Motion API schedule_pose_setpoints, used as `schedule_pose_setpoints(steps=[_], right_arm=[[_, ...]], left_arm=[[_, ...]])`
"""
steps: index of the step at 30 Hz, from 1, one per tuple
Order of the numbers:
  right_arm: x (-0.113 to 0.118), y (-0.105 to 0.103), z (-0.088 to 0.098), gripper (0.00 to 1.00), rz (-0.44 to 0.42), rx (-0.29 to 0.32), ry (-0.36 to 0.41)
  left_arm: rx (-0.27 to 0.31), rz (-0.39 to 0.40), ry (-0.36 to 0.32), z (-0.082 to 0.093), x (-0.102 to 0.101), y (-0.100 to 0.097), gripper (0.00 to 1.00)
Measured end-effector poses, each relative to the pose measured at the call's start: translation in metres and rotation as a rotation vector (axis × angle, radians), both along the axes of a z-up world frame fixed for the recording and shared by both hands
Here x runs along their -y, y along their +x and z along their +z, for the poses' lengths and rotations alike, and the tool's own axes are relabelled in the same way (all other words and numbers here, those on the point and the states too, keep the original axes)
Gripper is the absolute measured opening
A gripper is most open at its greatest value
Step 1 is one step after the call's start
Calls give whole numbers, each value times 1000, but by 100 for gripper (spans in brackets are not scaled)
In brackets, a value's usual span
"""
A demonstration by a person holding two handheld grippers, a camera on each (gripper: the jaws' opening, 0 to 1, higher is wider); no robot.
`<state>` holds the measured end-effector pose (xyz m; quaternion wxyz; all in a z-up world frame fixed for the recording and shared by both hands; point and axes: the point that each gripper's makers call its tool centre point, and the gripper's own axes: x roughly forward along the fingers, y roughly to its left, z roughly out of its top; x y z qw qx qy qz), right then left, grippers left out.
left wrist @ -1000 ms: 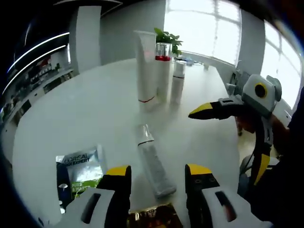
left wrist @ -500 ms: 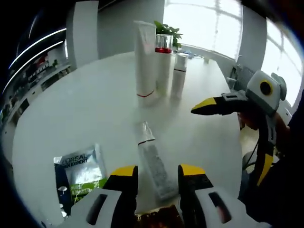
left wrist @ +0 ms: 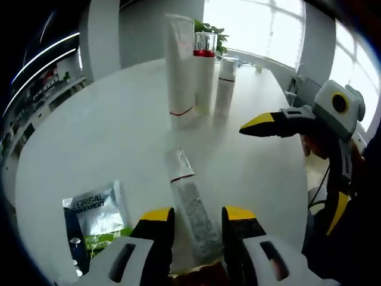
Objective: Arrange the skincare products in the storage area until every visible bottle or jar stands upright without overlapping.
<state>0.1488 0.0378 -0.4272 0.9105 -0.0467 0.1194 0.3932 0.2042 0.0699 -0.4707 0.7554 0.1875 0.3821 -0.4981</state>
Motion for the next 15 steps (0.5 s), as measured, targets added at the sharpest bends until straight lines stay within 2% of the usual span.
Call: schedule_pose_setpoints(steps=[15], right_arm=[[1, 0, -4, 98, -10, -16, -18]], left_arm=[[20, -3, 15, -4, -3, 6, 22]])
